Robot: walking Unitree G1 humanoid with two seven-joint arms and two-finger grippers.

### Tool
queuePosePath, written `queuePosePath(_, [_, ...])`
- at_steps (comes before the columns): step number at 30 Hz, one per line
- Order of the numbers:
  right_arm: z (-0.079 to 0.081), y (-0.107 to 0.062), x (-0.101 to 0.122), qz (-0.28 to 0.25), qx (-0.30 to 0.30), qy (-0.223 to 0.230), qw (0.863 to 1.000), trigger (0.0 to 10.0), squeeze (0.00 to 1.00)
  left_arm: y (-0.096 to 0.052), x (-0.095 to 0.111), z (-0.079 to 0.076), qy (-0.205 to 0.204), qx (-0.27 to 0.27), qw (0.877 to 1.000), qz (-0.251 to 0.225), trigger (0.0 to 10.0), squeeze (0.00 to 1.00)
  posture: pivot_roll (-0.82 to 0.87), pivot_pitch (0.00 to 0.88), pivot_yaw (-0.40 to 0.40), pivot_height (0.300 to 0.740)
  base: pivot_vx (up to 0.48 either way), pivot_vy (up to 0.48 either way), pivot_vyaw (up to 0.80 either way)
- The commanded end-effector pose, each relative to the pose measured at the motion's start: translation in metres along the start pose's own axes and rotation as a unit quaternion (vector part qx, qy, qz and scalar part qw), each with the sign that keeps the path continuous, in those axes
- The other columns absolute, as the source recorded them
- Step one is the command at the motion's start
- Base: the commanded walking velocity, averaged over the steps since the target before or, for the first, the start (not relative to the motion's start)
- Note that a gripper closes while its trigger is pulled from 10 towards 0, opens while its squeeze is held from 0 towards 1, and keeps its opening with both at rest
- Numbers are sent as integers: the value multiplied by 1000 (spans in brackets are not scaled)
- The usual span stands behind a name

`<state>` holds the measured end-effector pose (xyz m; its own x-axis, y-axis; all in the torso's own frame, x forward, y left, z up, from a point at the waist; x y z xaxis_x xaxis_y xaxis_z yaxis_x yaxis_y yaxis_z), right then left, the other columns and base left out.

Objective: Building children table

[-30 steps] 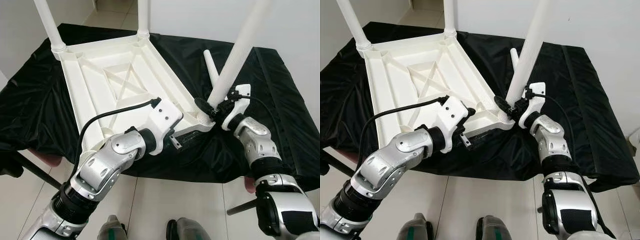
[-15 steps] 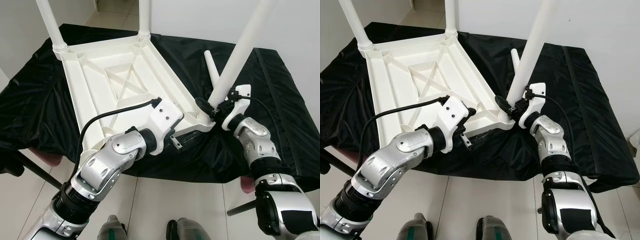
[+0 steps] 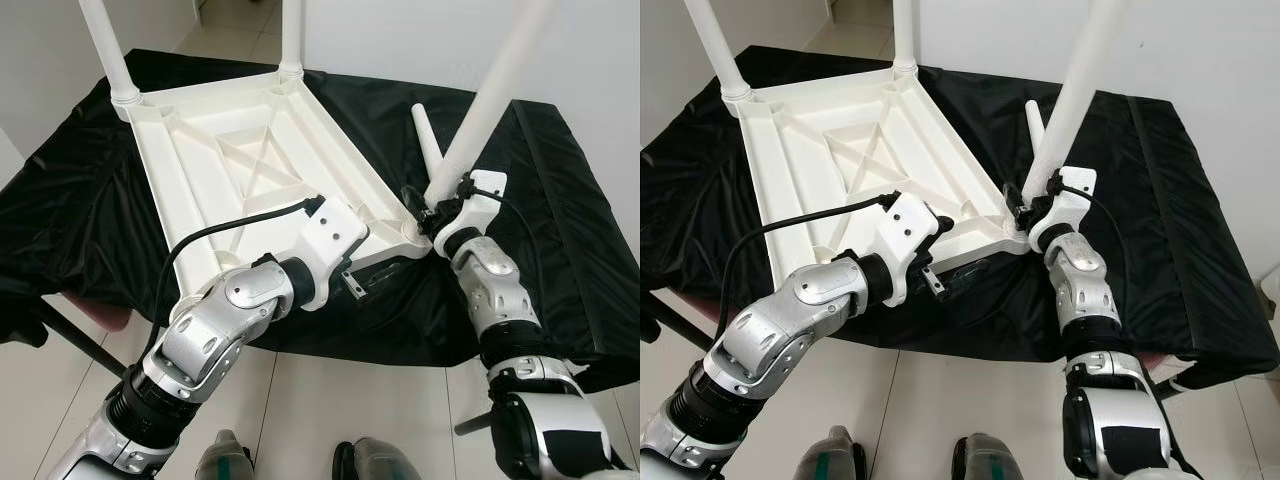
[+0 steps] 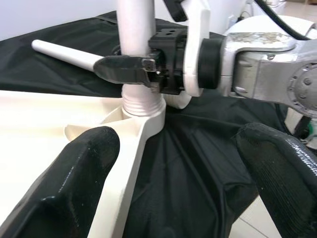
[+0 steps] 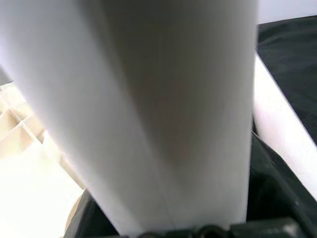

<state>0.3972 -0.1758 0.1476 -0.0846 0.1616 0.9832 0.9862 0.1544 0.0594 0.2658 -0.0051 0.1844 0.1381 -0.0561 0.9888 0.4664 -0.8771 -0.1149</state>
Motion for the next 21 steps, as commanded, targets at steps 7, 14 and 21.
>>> queuePosePath(7, [-11,-17,-17,39,-154,0,987,10000,0,1,-4,-4,1,-16,1000,7,10000,0,-37,0,-37,740,0,0,0])
queuePosePath(14, [-2,-23,-15,46,-196,6,980,10000,0,2,-3,-5,1,-18,1000,6,10000,0,-42,0,-36,740,0,0,0])
queuePosePath(21, [-12,-25,-10,40,-201,-3,979,10000,0,2,-3,-5,1,-21,1000,6,10000,0,-45,0,-38,740,0,0,0])
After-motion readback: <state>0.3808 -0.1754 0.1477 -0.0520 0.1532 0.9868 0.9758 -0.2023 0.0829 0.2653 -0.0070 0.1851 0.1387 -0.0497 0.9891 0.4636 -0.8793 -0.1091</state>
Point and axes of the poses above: a point about 5 cm out from each wrist's last joint towards the gripper, its own y axis pointing out of the wrist towards the gripper, its own x axis along the axis of the wrist's last joint, z = x × y, the point moved 4 cm from there along y, pointing out of the wrist towards the gripper, and after that the axes turned 12 degrees about -y, right-handed, at the moved point
